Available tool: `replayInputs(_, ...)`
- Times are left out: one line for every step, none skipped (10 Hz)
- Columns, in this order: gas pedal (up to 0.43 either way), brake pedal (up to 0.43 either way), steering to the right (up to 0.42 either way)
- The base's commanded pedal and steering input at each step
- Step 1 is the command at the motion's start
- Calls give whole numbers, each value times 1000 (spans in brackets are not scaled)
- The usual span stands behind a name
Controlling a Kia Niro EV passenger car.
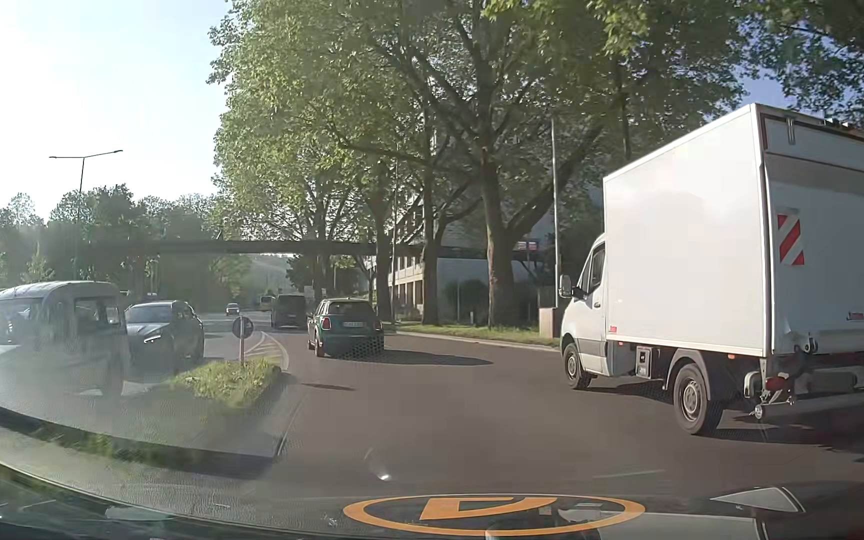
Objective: Follow the waypoints while adhering to traffic rules and regulations
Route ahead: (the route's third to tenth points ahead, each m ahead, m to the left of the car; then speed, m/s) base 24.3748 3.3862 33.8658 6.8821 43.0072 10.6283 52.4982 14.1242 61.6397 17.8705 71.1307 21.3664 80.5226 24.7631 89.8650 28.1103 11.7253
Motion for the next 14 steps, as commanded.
replayInputs(209,0,-99)
replayInputs(209,0,-98)
replayInputs(209,0,-98)
replayInputs(209,0,-98)
replayInputs(209,0,-98)
replayInputs(220,0,-97)
replayInputs(240,0,-96)
replayInputs(248,0,-96)
replayInputs(248,0,-95)
replayInputs(248,0,-94)
replayInputs(248,0,-93)
replayInputs(248,0,-89)
replayInputs(248,0,-81)
replayInputs(248,0,-74)
